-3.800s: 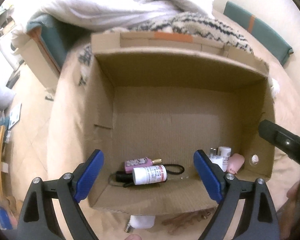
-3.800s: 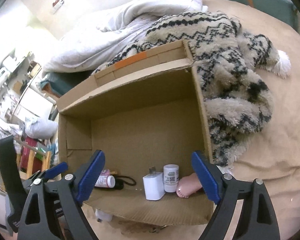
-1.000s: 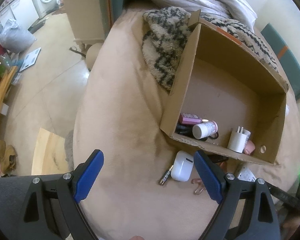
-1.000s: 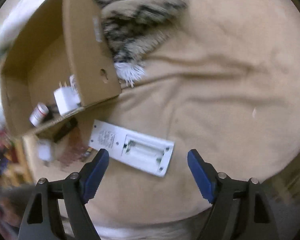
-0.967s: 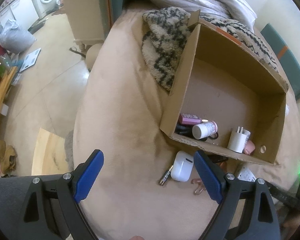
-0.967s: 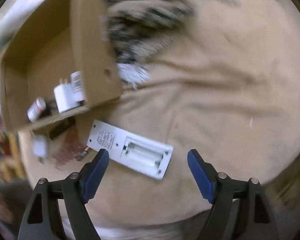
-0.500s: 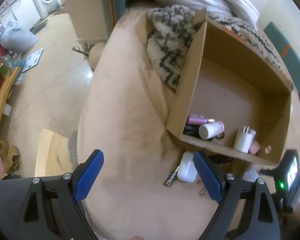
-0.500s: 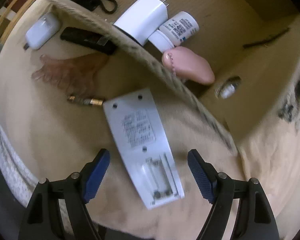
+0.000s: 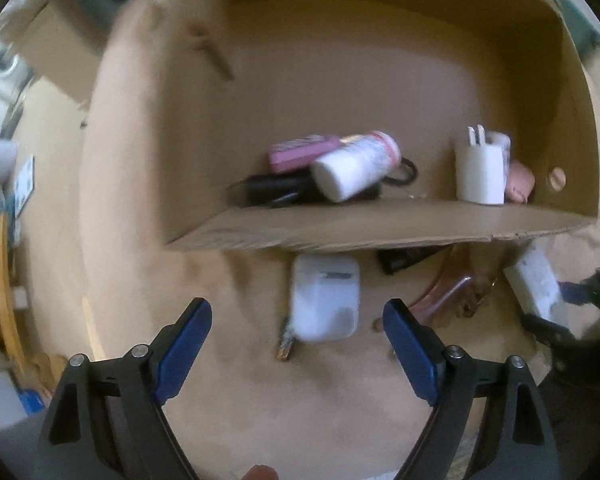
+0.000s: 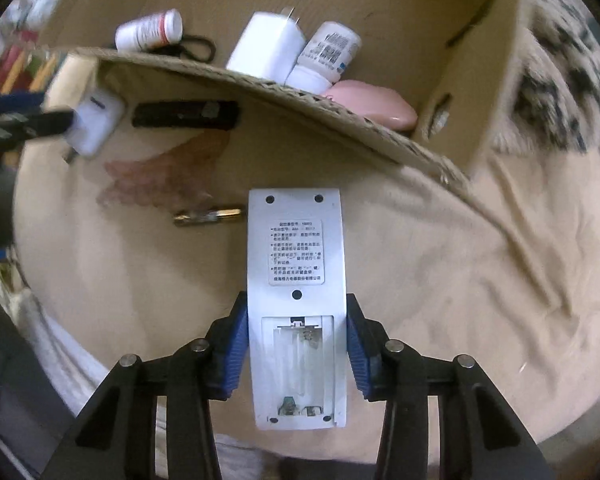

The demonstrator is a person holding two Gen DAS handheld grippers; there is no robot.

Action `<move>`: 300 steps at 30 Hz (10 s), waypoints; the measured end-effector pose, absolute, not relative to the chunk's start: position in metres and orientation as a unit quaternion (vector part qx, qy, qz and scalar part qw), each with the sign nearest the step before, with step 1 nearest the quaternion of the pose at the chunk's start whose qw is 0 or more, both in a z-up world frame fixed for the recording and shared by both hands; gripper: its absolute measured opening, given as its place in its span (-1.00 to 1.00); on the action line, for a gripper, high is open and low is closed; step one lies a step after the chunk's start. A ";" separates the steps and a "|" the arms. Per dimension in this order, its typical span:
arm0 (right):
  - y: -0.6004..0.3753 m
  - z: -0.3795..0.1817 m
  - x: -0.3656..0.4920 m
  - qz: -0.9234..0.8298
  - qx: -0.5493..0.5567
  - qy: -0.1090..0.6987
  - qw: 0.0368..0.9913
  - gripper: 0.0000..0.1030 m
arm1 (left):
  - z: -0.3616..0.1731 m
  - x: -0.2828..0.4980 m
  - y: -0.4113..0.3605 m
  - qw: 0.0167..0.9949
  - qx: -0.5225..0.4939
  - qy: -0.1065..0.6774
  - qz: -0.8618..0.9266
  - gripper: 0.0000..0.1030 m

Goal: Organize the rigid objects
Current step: 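Grasp the white remote with the right gripper while the left gripper grasps the earbuds case, then lower the remote and earbuds case into the box and open both grippers, then withdraw both grippers from the box toward the battery and pink comb, then grasp the AA battery with the left gripper while the right gripper grasps the pink comb, then lower the battery and pink comb into the box and open both grippers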

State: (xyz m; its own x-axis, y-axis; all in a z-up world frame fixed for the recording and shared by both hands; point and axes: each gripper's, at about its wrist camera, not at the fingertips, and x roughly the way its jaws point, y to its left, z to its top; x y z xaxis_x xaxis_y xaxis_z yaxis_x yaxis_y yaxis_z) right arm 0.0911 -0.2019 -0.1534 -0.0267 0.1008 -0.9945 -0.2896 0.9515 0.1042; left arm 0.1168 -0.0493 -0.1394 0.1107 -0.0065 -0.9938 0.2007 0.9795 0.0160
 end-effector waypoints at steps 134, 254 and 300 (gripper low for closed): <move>-0.253 -0.034 0.054 0.052 0.152 0.471 0.867 0.66 | -0.040 0.097 -0.001 0.847 -0.005 0.530 -0.034 0.71; -0.230 -0.066 0.157 0.111 0.148 0.501 0.846 1.00 | -0.077 0.180 -0.065 0.837 0.066 0.538 -0.076 -0.82; -0.225 -0.055 0.175 0.089 0.120 0.475 0.867 1.00 | -0.088 0.196 -0.067 0.831 0.048 0.550 -0.069 0.59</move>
